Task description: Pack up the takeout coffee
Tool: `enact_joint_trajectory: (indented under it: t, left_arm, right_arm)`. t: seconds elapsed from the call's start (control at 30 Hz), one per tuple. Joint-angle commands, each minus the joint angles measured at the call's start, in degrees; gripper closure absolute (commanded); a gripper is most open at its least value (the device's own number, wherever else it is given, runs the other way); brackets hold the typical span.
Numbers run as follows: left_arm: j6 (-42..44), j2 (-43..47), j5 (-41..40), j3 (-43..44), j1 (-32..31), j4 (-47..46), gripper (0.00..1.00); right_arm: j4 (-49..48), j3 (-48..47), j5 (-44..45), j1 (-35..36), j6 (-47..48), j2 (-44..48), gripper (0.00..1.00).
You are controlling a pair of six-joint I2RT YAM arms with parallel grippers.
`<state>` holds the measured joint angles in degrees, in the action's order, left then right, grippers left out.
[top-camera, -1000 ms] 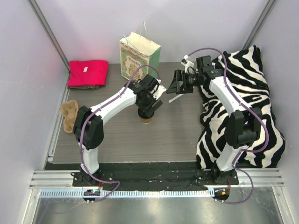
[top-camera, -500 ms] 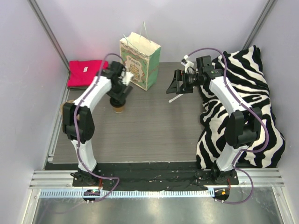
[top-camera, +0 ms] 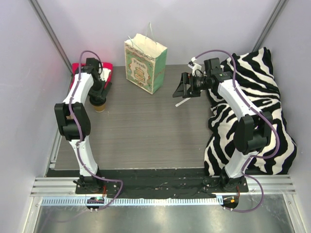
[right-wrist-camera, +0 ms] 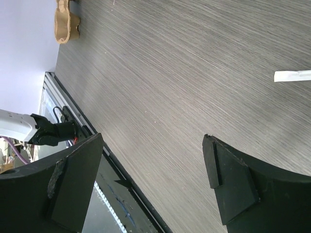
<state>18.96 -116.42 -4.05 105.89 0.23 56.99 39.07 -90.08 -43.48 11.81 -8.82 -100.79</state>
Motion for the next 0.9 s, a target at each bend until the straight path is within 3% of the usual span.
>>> enact_joint_trajectory:
  t: [0.0,0.17,0.27,0.53,0.67,0.87]
  left_arm:
    - [1.08,-0.56,0.71,1.25,1.16,0.93,0.23]
    - [1.08,1.10,2.81,2.21,2.40,2.42,0.06]
    - [1.86,1.63,5.97,5.73,4.42,7.32,0.00]
    - [12.40,7.34,14.60,12.07,11.10,16.30,0.00]
    - [25.57,8.40,16.35,5.94,16.45,21.67,0.00]
    - [39.39,10.43,16.64,-8.48,24.98,10.71,0.04]
  right_arm:
    - [-1.10,-0.97,-1.34,-0.21,-0.15,0.24,0.07]
    - [-1.19,-0.88,-1.25,-0.30,0.03,0.86,0.07]
    - [-1.10,-0.97,-1.69,-0.21,0.12,1.04,0.07]
    - [-0.05,-1.76,-2.48,-0.30,0.91,2.18,0.06]
    - [0.39,-1.94,-3.01,-0.30,1.17,2.44,0.06]
    - [2.23,-2.64,-3.45,-0.21,2.22,3.06,0.06]
